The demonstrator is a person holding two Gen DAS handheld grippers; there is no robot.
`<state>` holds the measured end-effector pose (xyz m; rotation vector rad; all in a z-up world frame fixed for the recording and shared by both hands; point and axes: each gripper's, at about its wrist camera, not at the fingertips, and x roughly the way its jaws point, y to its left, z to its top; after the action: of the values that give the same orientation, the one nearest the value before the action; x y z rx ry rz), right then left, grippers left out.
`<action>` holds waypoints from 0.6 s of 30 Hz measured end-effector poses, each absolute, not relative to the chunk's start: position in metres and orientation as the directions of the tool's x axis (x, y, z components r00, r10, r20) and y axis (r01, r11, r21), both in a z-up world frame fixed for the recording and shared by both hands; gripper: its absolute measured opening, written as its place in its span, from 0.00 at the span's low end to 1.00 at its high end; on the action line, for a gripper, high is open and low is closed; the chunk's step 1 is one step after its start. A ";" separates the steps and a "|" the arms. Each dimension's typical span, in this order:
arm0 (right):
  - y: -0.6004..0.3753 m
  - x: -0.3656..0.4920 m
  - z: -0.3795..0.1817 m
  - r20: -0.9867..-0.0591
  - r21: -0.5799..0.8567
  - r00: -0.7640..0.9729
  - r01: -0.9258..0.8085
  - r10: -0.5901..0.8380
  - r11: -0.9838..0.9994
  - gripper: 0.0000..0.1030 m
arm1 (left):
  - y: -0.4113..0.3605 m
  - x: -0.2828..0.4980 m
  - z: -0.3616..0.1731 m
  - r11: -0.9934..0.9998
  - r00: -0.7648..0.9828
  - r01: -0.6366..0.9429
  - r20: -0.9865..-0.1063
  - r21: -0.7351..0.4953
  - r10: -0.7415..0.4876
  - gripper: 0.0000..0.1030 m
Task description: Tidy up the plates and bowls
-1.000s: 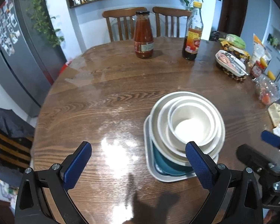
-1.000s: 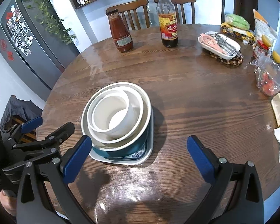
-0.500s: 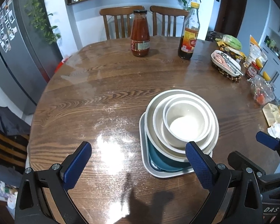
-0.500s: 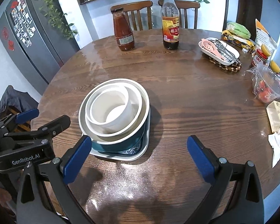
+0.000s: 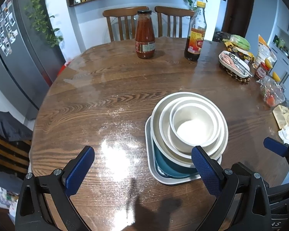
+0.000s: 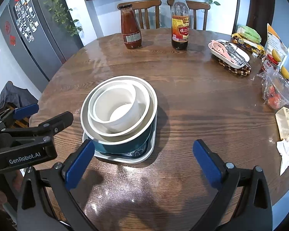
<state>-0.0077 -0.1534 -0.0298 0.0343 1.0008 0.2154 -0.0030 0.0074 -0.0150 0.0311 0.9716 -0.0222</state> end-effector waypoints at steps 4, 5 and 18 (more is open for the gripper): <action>-0.152 -0.007 -0.031 -0.834 0.122 0.517 -0.167 0.192 0.978 1.00 | 0.009 -0.002 -0.017 0.999 0.573 0.023 -0.819 0.035 0.016 0.97; -0.152 -0.007 -0.032 -0.835 0.121 0.516 -0.166 0.191 0.979 1.00 | 0.009 -0.001 -0.017 0.999 0.572 0.023 -0.820 0.034 0.014 0.97; -0.152 -0.003 -0.038 -0.843 0.116 0.507 -0.155 0.180 0.981 1.00 | 0.012 0.001 -0.023 0.999 0.561 0.021 -0.828 0.037 0.019 0.97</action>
<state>-0.0034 -0.1517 -0.0377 0.0262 1.0197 0.2020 0.0014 0.0124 -0.0226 0.0438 0.9755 -0.0012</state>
